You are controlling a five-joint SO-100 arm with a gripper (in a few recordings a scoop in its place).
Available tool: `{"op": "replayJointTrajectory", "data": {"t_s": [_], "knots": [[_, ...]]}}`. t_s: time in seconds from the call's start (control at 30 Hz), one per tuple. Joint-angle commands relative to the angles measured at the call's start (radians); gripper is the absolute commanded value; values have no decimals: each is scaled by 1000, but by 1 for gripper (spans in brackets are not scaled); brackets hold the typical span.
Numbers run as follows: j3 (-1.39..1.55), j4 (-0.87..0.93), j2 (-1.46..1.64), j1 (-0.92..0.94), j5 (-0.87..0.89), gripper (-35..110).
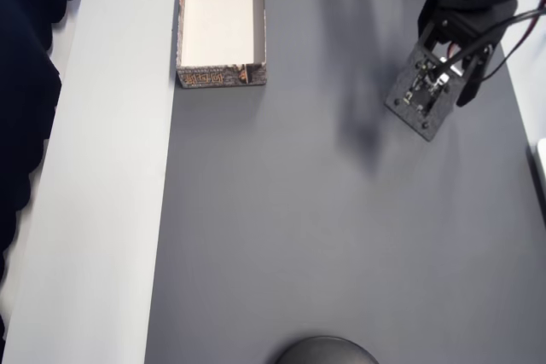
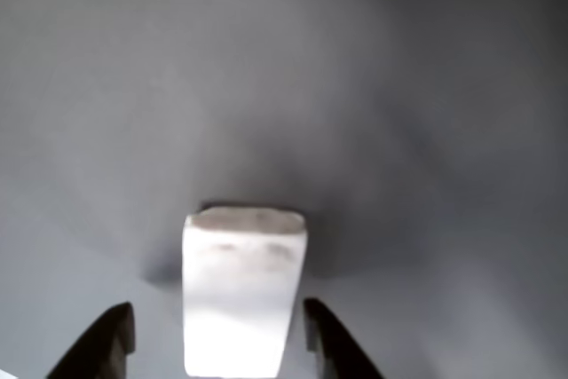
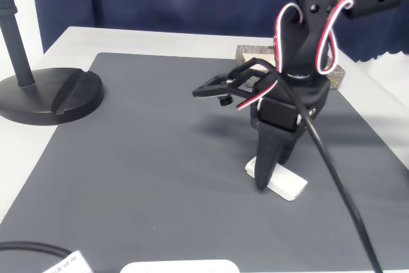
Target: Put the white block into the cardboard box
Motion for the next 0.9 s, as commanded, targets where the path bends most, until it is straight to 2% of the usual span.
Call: {"op": "replayJointTrajectory", "data": {"t_s": [0.0,0.87], "knots": [[-52,-9,0,2,-11,28],[31,-63,0,29,-21,29]]}}
